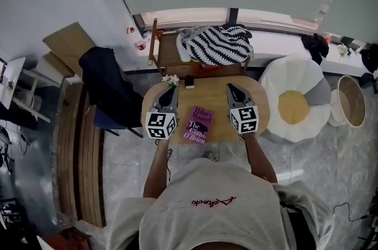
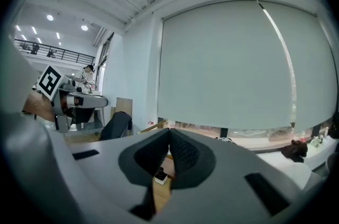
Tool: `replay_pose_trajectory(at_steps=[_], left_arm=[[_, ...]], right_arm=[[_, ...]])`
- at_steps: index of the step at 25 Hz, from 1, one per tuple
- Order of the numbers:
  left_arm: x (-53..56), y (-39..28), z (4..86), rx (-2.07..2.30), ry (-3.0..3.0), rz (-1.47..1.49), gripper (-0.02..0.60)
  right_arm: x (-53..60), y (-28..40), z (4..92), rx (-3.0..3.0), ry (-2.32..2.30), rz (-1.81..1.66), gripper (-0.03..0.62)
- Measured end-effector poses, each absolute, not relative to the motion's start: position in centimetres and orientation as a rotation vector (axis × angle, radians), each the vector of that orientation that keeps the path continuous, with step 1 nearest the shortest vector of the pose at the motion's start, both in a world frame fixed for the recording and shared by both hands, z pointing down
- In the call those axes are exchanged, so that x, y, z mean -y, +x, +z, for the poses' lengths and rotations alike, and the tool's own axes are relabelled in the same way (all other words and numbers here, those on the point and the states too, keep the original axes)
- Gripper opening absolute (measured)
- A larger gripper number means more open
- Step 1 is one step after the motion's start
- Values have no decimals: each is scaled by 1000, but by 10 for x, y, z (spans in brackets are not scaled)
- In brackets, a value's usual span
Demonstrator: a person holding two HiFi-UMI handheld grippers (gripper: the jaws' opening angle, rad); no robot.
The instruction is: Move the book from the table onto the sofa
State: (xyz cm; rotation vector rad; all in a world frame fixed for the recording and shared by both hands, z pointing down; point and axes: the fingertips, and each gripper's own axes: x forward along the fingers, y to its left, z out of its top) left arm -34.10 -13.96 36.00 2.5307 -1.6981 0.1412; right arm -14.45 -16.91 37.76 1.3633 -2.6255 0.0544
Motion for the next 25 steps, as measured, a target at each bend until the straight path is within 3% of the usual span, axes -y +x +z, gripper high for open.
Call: replay_pose_trajectory(at_steps=[25], left_arm=[[200, -344, 422, 1613, 2428, 299, 8]], right_arm=[[238, -156, 435, 2582, 1270, 214, 8]])
